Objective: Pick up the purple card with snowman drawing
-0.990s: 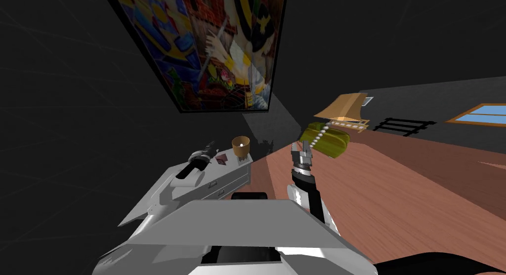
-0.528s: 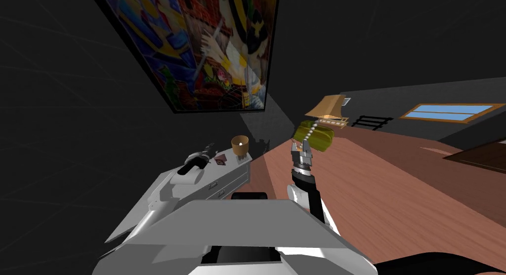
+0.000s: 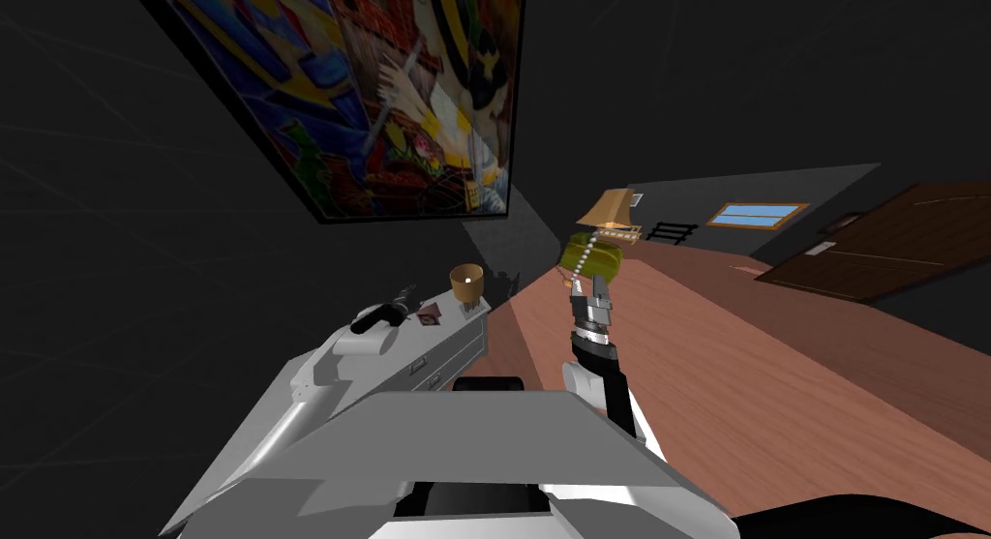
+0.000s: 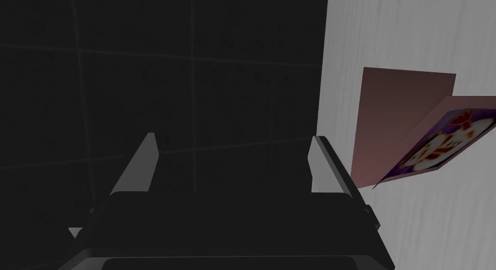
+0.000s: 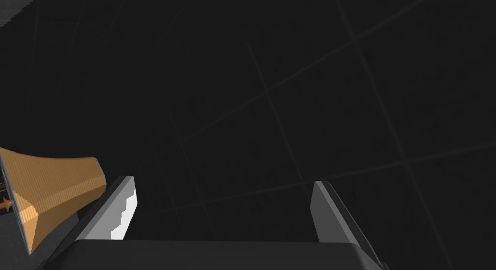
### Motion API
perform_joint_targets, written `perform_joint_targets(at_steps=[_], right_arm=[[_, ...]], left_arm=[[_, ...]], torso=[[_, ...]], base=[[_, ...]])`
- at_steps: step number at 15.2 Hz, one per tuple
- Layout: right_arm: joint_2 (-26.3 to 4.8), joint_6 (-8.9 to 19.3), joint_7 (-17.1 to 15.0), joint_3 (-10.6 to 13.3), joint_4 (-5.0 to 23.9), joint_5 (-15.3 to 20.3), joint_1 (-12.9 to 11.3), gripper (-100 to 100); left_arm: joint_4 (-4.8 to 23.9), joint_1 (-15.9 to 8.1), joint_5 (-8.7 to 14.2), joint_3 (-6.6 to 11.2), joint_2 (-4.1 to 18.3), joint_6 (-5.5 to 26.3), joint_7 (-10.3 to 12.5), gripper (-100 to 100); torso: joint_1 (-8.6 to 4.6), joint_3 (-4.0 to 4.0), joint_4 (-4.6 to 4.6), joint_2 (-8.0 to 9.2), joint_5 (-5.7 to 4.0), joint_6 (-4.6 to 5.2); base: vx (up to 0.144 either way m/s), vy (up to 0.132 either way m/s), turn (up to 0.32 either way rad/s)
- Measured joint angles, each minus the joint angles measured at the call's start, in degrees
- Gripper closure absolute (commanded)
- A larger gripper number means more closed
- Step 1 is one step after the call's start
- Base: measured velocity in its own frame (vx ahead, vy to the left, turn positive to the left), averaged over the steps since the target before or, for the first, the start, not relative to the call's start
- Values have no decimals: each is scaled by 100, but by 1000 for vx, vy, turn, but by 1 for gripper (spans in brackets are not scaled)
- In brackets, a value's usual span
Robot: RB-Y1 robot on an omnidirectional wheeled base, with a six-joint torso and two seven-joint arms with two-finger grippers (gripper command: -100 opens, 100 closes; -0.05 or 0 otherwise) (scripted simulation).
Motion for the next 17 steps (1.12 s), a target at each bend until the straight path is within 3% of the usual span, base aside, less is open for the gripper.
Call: perform_joint_targets(at_steps=[17], right_arm=[[0, 0, 0, -1, 0, 0, 2, 0]], left_arm=[[478, -457, 404, 285, 203, 1867, 475, -100]], torso=[[-8, -9, -3, -17, -1, -5]], base=[[-56, 58, -188]])
